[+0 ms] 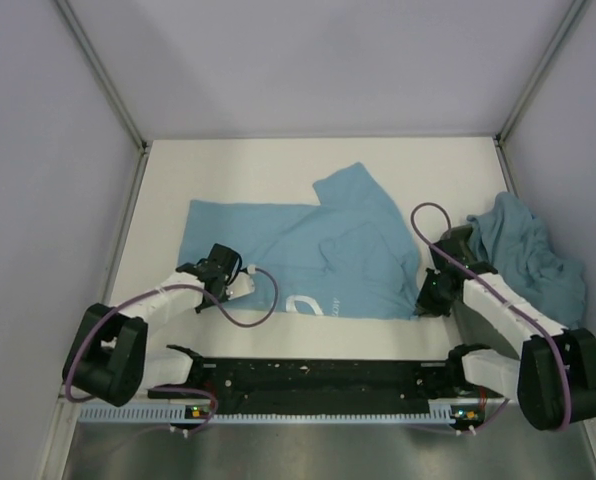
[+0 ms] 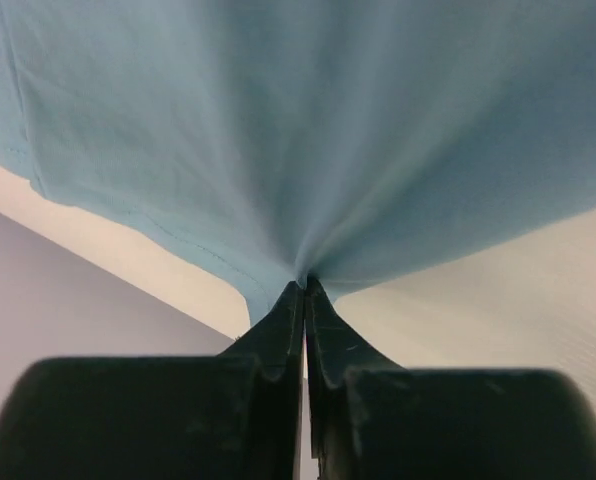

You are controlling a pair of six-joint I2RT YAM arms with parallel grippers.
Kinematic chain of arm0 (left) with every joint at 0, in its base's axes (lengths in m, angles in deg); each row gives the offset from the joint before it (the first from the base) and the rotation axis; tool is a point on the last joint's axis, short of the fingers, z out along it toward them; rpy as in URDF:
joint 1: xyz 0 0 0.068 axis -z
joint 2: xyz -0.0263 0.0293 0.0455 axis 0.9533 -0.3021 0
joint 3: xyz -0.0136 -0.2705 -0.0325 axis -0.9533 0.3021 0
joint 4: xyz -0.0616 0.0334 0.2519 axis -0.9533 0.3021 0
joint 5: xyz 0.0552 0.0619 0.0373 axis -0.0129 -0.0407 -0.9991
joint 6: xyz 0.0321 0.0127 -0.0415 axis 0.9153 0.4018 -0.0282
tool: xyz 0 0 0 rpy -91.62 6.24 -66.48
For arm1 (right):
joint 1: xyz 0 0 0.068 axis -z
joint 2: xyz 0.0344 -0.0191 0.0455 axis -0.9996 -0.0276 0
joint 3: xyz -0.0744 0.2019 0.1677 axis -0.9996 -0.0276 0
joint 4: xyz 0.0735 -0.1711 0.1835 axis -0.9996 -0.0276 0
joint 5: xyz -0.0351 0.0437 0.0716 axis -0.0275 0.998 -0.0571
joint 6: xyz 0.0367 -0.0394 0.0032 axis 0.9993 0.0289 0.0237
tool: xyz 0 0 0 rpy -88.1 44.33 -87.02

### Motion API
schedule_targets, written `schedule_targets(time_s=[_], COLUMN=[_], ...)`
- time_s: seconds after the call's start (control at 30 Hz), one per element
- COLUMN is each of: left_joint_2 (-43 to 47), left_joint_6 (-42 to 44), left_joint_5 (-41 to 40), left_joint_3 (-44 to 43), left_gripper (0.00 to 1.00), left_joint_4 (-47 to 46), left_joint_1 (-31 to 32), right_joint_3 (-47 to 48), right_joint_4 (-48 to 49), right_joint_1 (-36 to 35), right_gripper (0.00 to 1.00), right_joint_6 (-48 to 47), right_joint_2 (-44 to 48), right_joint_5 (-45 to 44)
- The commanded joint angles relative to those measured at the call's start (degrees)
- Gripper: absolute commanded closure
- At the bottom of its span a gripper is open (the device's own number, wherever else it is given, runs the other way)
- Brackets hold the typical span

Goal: Fold and stack the t-shirts
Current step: Fold the flattened tshirt in 1/3 of the way

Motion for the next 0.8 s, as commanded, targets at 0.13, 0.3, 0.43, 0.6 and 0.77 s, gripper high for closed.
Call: schedule_targets(time_s=[0.13, 0.3, 0.43, 0.6, 0.77], left_joint_2=[7.5, 11.2, 12.5, 12.3, 12.3], left_joint_6=[-5.7, -7.6, -8.2, -8.4, -7.1], left_joint_5=[1.7, -1.6, -2.3, -0.5, 2.3], left_joint_3=[-1.3, -0.6, -1.0, -2.0, -3.3], left_gripper=[1.0, 1.0, 1.0, 0.97, 0.19], left_joint_4=[14.1, 24.0, 28.2, 30.1, 32.1], left_joint_1=[-0.3, -0.1, -0.1, -0.2, -0.2], right_joint_3=[4.5, 9.5, 10.5, 10.2, 11.8], right_joint_4=[-8.4, -20.4, -28.7, -32.2, -34.2], right_joint_1=[-5.9, -12.8, -13.3, -13.3, -13.5], right_gripper=[1.0, 1.0, 1.0, 1.0, 0.66], right_joint_6=[4.0, 8.2, 8.7, 8.0, 6.1], right_joint_2=[5.2, 9.9, 13.2, 14.2, 12.9], right_joint_5=[0.6, -5.5, -7.0, -7.0, -5.1])
